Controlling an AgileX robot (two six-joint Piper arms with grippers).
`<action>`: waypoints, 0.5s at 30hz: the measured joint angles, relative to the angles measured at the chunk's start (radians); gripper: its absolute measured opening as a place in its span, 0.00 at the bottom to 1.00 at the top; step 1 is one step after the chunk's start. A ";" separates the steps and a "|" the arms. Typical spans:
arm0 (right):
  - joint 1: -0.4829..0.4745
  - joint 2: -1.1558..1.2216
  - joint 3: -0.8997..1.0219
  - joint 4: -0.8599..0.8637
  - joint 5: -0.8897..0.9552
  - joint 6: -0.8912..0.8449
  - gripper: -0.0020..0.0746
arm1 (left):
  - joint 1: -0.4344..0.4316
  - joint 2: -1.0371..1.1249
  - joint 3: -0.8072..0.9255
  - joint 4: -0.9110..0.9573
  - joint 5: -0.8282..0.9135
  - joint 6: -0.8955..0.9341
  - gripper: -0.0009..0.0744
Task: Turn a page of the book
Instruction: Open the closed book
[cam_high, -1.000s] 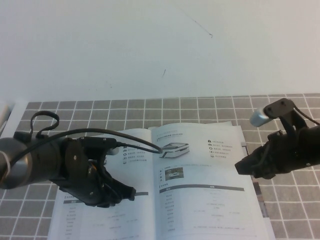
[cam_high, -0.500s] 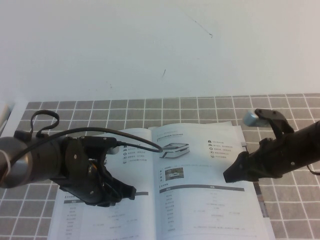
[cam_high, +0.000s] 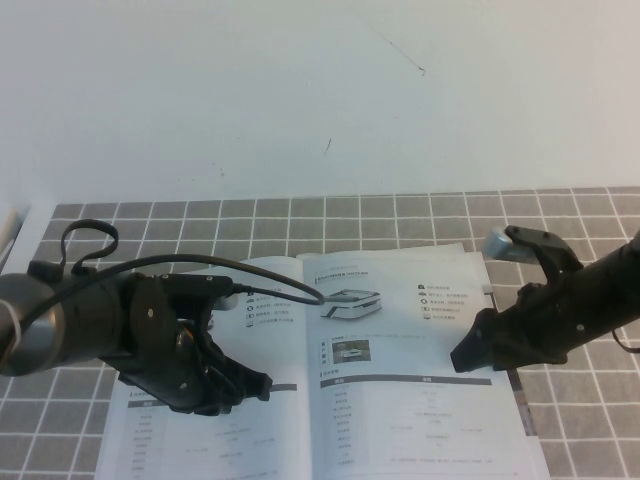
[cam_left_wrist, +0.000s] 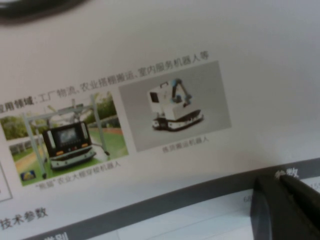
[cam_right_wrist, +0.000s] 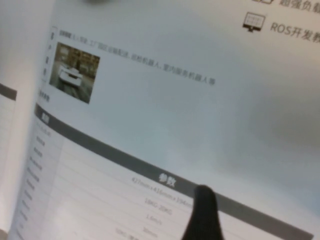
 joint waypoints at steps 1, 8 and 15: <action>0.000 0.000 -0.005 -0.013 -0.002 0.010 0.69 | 0.000 0.000 0.000 0.000 0.000 0.000 0.01; -0.002 0.005 -0.030 -0.096 0.040 0.071 0.69 | 0.000 0.000 0.000 -0.017 -0.002 -0.002 0.01; -0.008 0.026 -0.042 -0.094 0.077 0.072 0.69 | 0.000 0.000 0.000 -0.037 -0.006 -0.002 0.01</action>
